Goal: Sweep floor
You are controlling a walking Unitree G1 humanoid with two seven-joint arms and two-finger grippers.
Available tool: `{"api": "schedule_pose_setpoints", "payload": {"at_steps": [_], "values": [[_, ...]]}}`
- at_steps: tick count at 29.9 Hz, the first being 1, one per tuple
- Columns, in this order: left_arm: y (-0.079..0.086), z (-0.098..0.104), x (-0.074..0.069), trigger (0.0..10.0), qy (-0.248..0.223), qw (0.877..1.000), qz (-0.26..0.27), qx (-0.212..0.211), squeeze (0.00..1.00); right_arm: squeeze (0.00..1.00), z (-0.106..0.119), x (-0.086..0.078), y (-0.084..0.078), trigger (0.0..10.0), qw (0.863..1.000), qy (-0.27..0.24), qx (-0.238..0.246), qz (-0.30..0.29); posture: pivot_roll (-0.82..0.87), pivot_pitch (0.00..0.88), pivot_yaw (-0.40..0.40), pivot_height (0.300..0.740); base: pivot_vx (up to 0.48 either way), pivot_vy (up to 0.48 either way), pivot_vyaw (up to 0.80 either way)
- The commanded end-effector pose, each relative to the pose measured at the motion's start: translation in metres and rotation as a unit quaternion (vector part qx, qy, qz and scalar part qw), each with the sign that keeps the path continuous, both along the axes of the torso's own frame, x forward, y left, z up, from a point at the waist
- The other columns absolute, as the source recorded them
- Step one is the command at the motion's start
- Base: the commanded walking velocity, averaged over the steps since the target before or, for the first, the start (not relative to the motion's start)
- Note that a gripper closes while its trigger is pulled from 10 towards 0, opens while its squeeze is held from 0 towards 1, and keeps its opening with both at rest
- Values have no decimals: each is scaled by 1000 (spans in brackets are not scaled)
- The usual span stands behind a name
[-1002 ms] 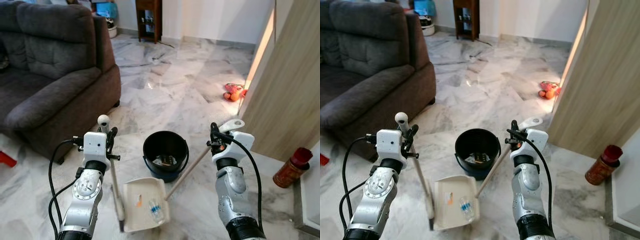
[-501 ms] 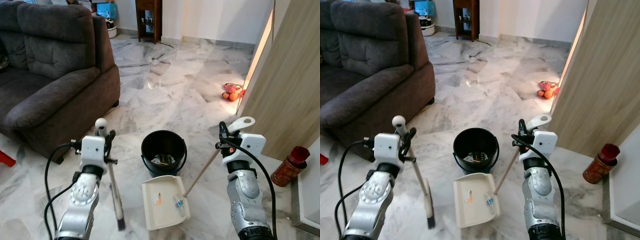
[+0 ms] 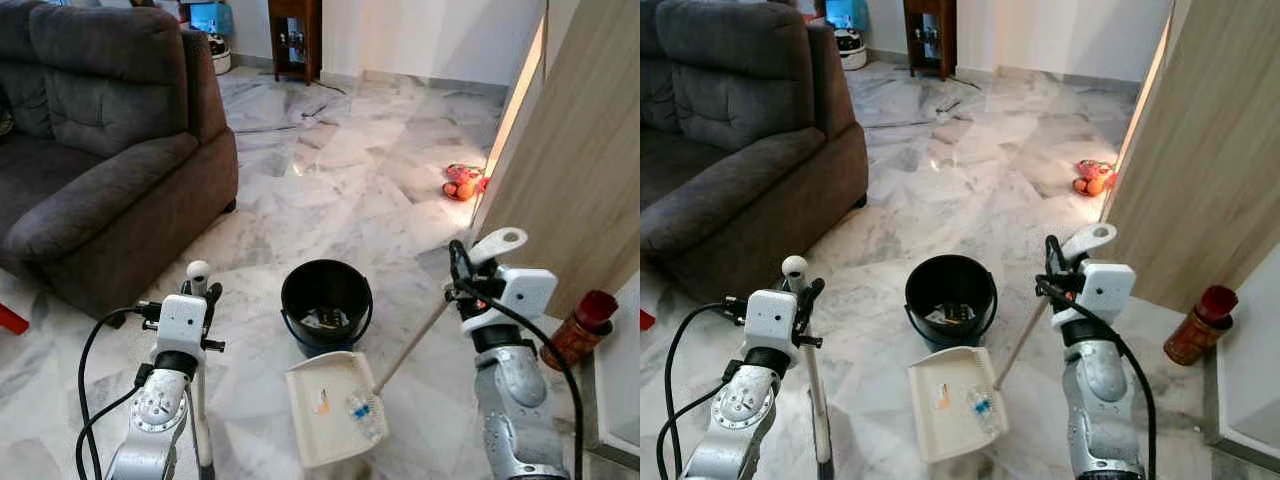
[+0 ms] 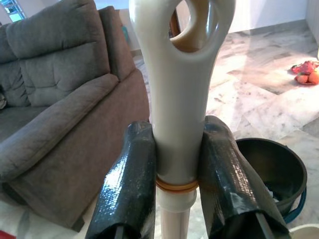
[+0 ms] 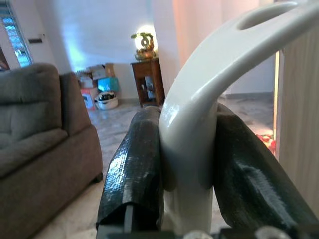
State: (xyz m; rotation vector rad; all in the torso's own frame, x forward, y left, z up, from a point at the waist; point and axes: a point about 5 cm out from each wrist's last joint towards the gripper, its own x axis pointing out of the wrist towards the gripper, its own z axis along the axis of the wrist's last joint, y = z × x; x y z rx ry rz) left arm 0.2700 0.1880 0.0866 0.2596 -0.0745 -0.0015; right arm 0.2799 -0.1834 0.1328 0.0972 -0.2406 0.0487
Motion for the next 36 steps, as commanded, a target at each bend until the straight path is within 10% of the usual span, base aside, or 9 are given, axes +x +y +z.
{"api": "schedule_pose_setpoints", "payload": {"at_steps": [1, 15, 36], "values": [[5, 5, 0, 10000, -16, 1000, 4, 17, 0, 0, 22, -5, 5, 10000, 999, -43, 25, 14, 120, 0, 44, 740, 0, 0, 0], [2, -1, 2, 10000, -11, 1000, -3, 20, 0, 0, 73, -30, 20, 10000, 994, -86, 24, 67, 101, 0, 48, 740, 0, 0, 0], [1, 0, 5, 10000, -17, 1000, -2, 21, 0, 0, 112, -10, 36, 10000, 983, -146, 108, 8, 105, 0, 54, 740, 0, 0, 0]]}}
